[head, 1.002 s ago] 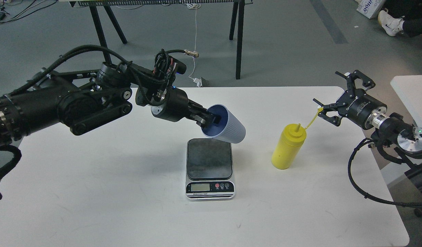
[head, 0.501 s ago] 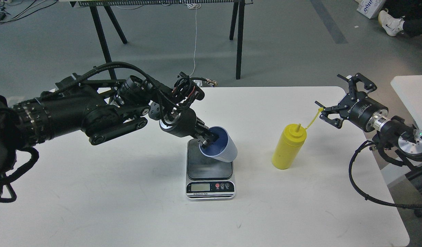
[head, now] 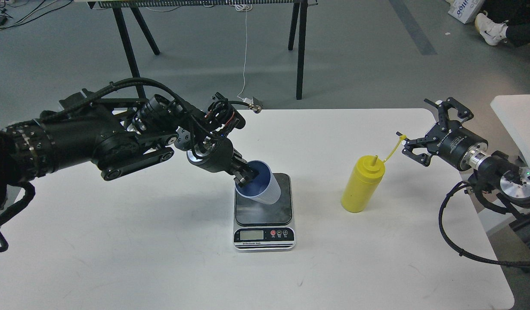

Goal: Pour seasoning into cup on scale with both arms
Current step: 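Lift the blue cup with the left gripper and set it on the scale, then open the left gripper and withdraw it upward from the cup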

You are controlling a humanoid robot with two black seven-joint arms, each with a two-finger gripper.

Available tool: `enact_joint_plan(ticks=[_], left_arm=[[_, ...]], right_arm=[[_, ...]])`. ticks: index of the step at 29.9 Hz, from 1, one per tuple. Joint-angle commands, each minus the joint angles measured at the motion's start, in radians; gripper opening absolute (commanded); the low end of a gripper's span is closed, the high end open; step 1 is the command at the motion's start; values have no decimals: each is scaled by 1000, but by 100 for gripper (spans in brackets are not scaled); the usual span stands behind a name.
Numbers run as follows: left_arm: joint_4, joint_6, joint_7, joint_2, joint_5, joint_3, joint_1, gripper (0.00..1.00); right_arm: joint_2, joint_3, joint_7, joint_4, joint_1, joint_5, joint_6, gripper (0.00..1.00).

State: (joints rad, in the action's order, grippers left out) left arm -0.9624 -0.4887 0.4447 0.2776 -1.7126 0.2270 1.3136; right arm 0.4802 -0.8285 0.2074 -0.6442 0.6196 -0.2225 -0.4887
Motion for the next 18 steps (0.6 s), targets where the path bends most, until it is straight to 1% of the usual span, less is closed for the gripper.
enact_joint_plan(ticks=[1, 3, 12, 15, 18], left_arm=[[1, 0, -4, -3, 2, 0, -10, 11], [1, 0, -4, -5, 2, 0, -10, 16], [2, 0, -4, -1, 2, 2, -13, 27], [2, 0, -4, -1, 7, 2, -13, 36], [2, 0, -1, 0, 16, 0, -7, 49]], right_arm=[[3, 0, 0, 0, -3, 0, 0, 100], [3, 0, 0, 0, -3, 0, 0, 100], [6, 0, -9, 0, -14, 0, 0, 100], [4, 0, -10, 0, -18, 0, 0, 100], [4, 0, -11, 0, -18, 0, 0, 100]])
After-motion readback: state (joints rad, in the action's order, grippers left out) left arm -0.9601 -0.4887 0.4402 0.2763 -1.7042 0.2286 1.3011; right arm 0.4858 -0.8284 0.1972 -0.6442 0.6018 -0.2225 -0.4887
